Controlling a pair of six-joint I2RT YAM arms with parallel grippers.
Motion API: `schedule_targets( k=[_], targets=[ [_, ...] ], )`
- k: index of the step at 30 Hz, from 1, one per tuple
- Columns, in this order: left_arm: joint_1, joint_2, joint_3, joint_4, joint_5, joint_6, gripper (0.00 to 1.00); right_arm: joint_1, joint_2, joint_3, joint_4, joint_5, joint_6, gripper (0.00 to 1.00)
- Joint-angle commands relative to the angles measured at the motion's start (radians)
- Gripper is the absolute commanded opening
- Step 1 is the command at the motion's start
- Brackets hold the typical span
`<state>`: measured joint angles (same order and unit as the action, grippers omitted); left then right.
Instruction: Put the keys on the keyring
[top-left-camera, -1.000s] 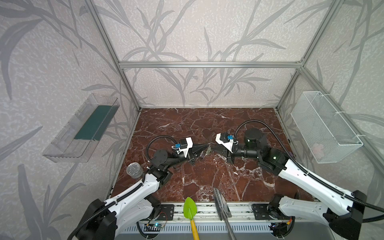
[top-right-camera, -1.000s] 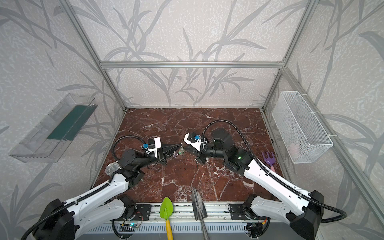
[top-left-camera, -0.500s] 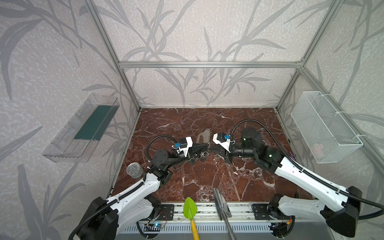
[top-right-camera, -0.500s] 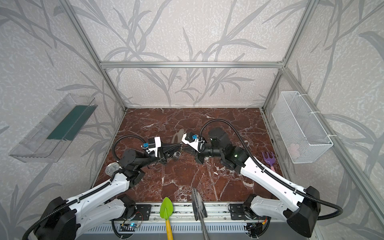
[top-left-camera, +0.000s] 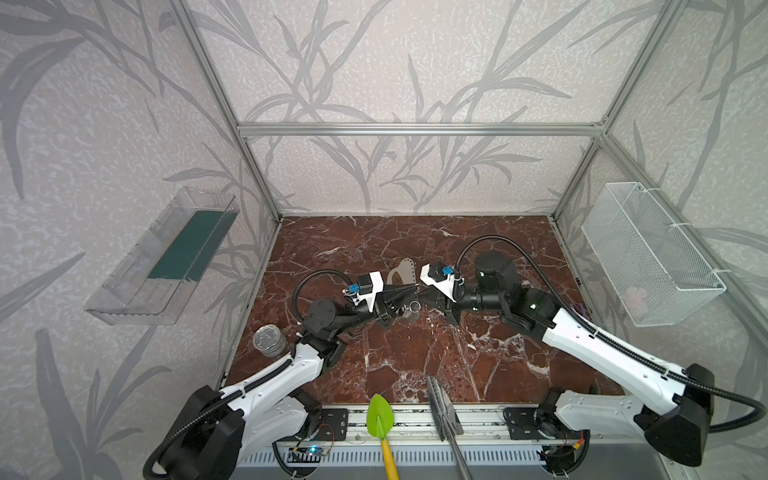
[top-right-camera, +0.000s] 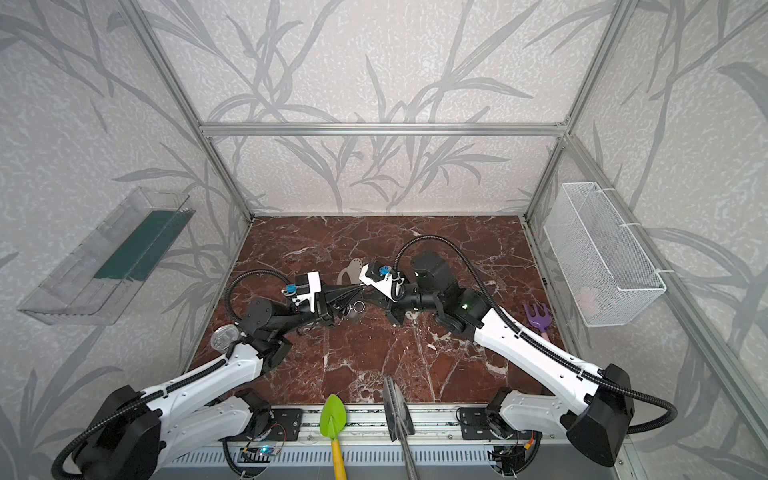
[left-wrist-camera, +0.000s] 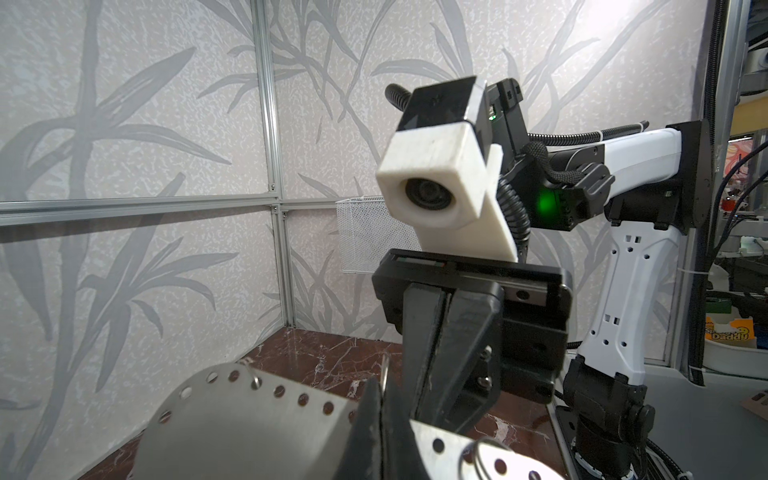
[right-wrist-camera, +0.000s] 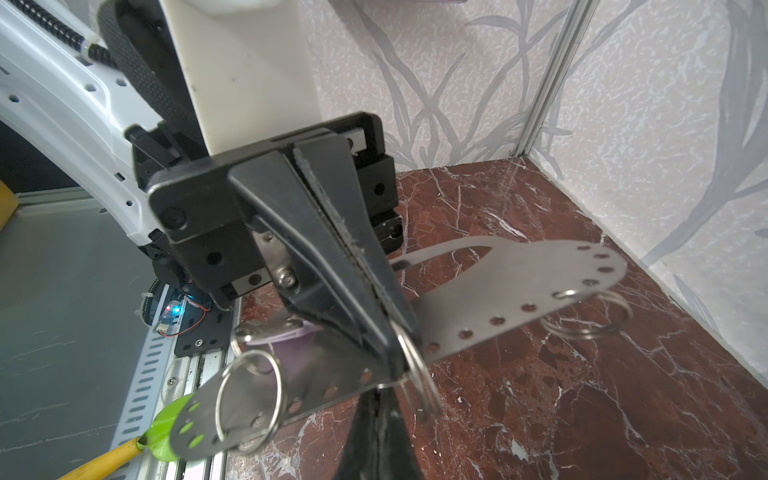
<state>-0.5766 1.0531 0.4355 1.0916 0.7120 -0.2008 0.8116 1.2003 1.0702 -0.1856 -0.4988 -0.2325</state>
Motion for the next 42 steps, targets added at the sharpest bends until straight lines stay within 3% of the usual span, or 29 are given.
schedule_targets(
  k=[1, 6, 15, 37, 42],
  targets=[
    [-0.005, 0.002, -0.008, 0.066, 0.027, -0.025, 0.00, 0.021, -0.032, 0.009, 0.014, 0.011, -0.014, 0.10],
    [0.001, -0.004, -0.018, 0.087, 0.030, -0.036, 0.00, 0.013, -0.085, -0.004, -0.021, 0.078, -0.034, 0.20],
    [0.005, -0.006, -0.016, 0.093, 0.042, -0.047, 0.00, 0.004, -0.138, -0.003, -0.023, 0.119, -0.047, 0.23],
    [0.007, 0.007, -0.012, 0.103, 0.061, -0.058, 0.00, 0.002, -0.082, 0.047, -0.006, 0.070, -0.062, 0.21],
    [0.008, 0.005, -0.010, 0.102, 0.066, -0.061, 0.00, 0.002, -0.067, 0.060, -0.013, 0.061, -0.062, 0.12]
  ],
)
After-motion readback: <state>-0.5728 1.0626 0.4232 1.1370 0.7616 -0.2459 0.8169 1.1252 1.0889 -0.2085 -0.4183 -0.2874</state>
